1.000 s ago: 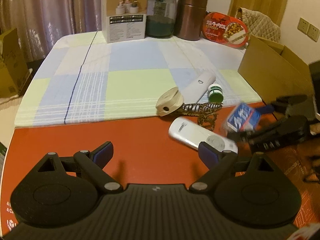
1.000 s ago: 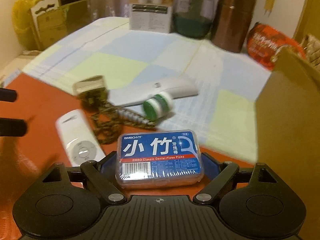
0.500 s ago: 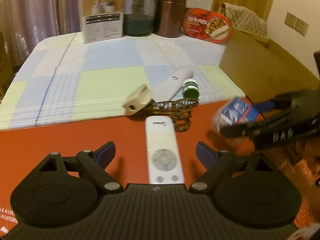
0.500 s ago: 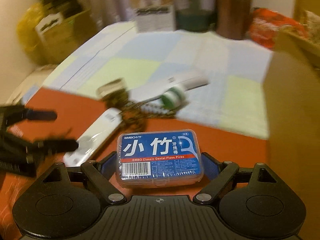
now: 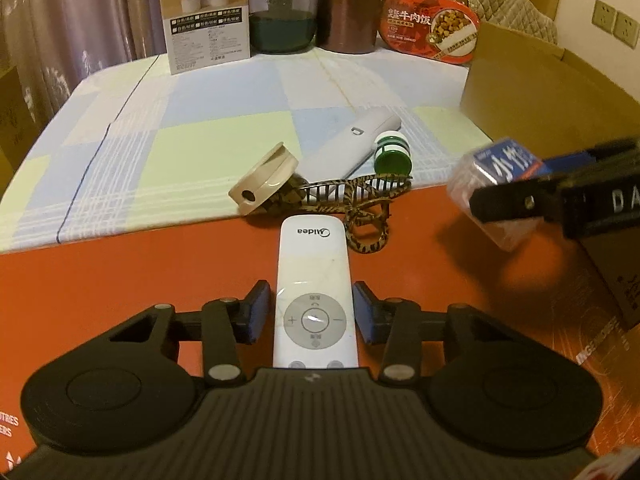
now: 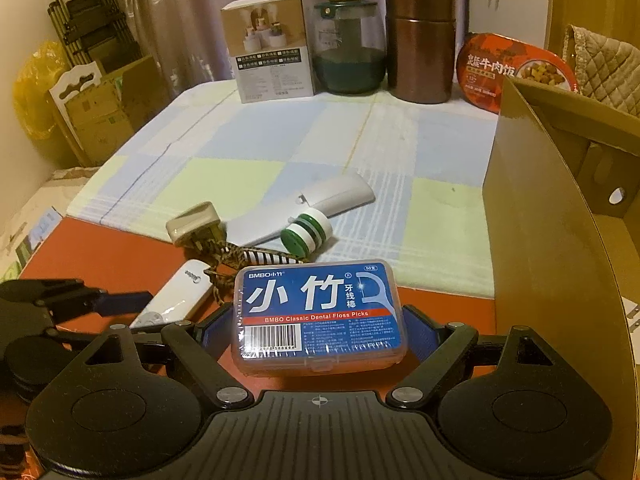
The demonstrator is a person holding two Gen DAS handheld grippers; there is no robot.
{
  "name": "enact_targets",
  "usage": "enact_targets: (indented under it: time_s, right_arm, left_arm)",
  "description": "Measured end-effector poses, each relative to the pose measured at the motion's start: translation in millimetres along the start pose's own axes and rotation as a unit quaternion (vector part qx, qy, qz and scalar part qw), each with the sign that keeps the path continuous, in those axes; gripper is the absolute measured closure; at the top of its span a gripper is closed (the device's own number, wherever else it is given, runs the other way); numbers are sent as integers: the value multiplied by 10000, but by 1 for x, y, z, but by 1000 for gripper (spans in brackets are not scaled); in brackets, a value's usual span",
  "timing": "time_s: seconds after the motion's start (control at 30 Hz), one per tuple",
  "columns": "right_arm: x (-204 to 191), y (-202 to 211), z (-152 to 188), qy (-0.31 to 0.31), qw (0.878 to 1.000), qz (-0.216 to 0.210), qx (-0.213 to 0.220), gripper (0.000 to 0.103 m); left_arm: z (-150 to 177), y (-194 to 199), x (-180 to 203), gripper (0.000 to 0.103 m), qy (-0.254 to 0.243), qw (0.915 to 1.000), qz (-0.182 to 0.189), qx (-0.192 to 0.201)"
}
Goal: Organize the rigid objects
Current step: 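Grasp the blue floss-pick box with the right gripper while the left gripper grasps the white remote, then carry the white remote and floss-pick box over the cardboard box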
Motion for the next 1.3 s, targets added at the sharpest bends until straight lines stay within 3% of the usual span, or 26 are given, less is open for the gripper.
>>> enact_targets:
  time_s: [0.47, 1.0, 1.3]
  right_arm:
    - [1, 7, -3, -91, 9999, 59, 106, 19]
    - [-6, 41, -10, -144, 9991, 24, 402, 19]
    - [-3, 92, 8, -111, 9967, 123, 798, 19]
  left_arm:
    - [-1, 10, -3, 68, 127, 9998, -166, -24]
    - [-15, 65, 12, 68, 127, 9985, -181, 495]
    - [-13, 107, 38, 68, 264, 9957, -139, 873]
Point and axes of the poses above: each gripper's, at about its wrist camera, not at the fingertips, and y roughly against the way its jaws point, x to its right, z to its underside, the point moved 2 cm from there along -y, roughly the way its jaws point, and after that the axes turned 15 degrees about z, right-handed, at the moved point
